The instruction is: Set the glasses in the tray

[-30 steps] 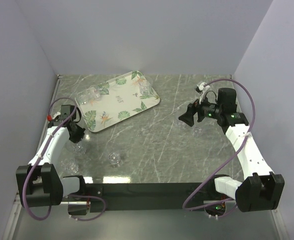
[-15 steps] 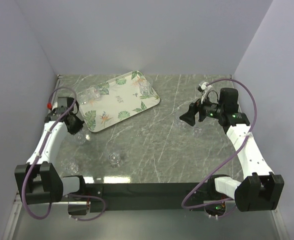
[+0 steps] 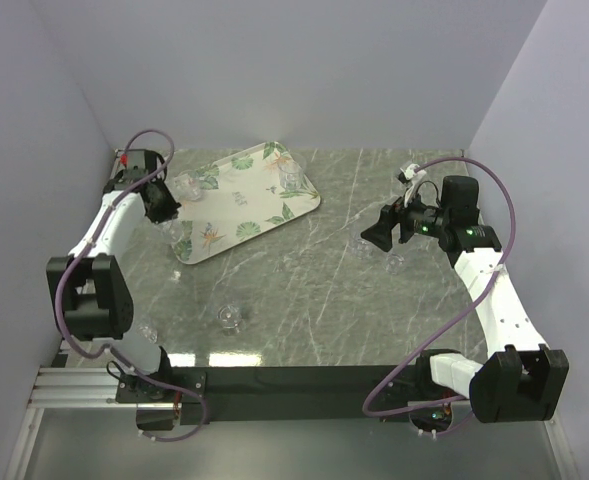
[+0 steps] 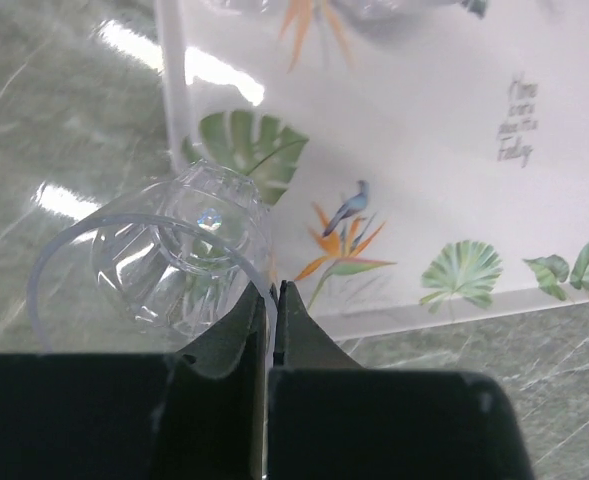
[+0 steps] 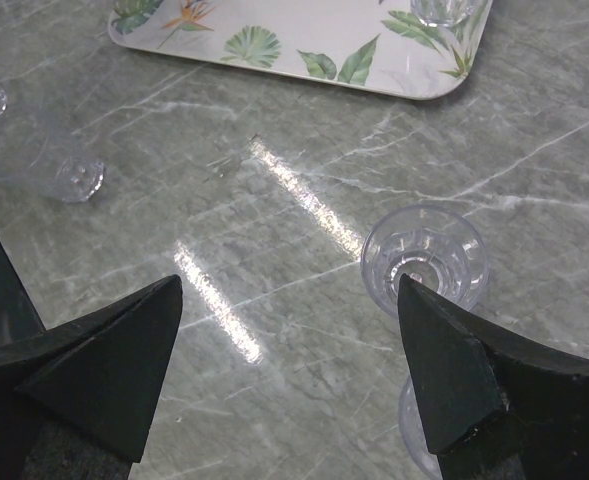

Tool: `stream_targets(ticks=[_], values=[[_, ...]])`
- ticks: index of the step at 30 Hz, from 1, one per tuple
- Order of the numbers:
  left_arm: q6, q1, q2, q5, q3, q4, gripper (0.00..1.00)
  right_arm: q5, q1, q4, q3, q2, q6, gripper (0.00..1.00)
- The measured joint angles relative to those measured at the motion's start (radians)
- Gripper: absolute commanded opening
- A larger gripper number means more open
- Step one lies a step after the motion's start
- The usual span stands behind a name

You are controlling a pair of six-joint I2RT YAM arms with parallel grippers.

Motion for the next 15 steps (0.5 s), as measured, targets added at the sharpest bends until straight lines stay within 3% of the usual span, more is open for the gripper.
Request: stream_targets(ticks=[15], values=[[0.057,-0.035,0.299,-0.026,0.303,-0.023,0.00,-0.003,-0.014,0.000,0.000,0.000,-0.001,0.94]])
